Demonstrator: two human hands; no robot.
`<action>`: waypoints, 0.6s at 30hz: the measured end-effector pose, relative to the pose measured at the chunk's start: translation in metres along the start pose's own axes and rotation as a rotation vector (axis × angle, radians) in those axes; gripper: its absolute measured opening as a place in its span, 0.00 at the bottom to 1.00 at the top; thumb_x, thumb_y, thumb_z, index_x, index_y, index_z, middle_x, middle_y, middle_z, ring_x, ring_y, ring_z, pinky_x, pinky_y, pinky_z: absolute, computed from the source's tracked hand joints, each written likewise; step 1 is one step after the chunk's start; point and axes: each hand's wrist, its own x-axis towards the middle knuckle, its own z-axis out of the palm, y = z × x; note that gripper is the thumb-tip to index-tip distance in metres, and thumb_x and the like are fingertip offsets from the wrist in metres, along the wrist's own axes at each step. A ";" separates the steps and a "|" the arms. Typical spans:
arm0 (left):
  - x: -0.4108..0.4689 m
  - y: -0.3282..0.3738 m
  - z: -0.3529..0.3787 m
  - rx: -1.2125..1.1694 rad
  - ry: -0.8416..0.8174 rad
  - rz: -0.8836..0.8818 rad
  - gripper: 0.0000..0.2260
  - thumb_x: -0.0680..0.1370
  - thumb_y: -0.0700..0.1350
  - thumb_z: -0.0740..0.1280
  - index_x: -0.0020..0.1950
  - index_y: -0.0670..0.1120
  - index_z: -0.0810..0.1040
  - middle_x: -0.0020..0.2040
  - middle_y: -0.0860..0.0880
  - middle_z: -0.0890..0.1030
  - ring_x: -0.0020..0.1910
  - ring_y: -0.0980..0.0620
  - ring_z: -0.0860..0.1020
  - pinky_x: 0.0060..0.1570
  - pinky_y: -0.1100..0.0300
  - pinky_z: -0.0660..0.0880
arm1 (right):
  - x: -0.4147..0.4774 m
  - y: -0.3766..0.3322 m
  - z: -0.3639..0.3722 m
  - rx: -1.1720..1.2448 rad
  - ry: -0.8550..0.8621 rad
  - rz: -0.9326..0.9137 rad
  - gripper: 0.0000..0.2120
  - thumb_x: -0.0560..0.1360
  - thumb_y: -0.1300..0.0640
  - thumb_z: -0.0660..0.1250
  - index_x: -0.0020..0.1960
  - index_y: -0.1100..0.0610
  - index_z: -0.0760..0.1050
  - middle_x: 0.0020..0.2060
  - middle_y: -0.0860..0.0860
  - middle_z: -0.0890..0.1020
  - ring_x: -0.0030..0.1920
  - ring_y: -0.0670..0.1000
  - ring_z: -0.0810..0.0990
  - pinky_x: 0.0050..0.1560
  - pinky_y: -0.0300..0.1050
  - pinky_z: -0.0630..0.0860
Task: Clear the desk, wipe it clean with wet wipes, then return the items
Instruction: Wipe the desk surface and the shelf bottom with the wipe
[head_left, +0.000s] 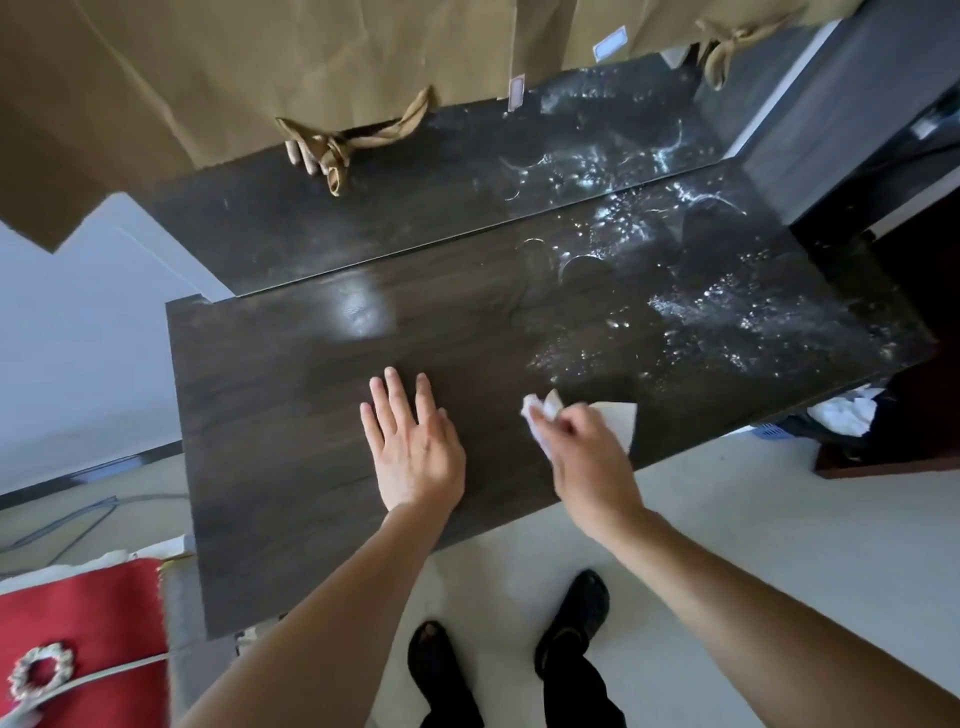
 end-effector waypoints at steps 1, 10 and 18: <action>0.001 0.000 0.001 0.016 0.005 -0.006 0.22 0.80 0.48 0.51 0.74 0.45 0.61 0.77 0.40 0.54 0.76 0.41 0.50 0.74 0.45 0.47 | -0.004 -0.006 0.000 0.058 -0.091 -0.104 0.09 0.77 0.47 0.65 0.47 0.52 0.77 0.37 0.48 0.71 0.40 0.47 0.72 0.39 0.41 0.66; 0.006 0.008 0.005 0.077 0.096 -0.054 0.22 0.79 0.48 0.50 0.71 0.43 0.66 0.74 0.39 0.61 0.75 0.40 0.56 0.73 0.45 0.53 | 0.114 0.036 -0.008 0.024 0.119 -0.059 0.25 0.69 0.70 0.66 0.64 0.57 0.74 0.42 0.58 0.74 0.41 0.61 0.74 0.39 0.54 0.76; 0.007 0.011 0.003 0.083 0.108 -0.081 0.23 0.78 0.47 0.50 0.71 0.43 0.67 0.75 0.40 0.61 0.75 0.41 0.56 0.73 0.46 0.53 | 0.108 0.080 -0.021 0.024 -0.063 -0.336 0.23 0.70 0.70 0.67 0.62 0.54 0.76 0.42 0.54 0.73 0.43 0.57 0.74 0.38 0.51 0.75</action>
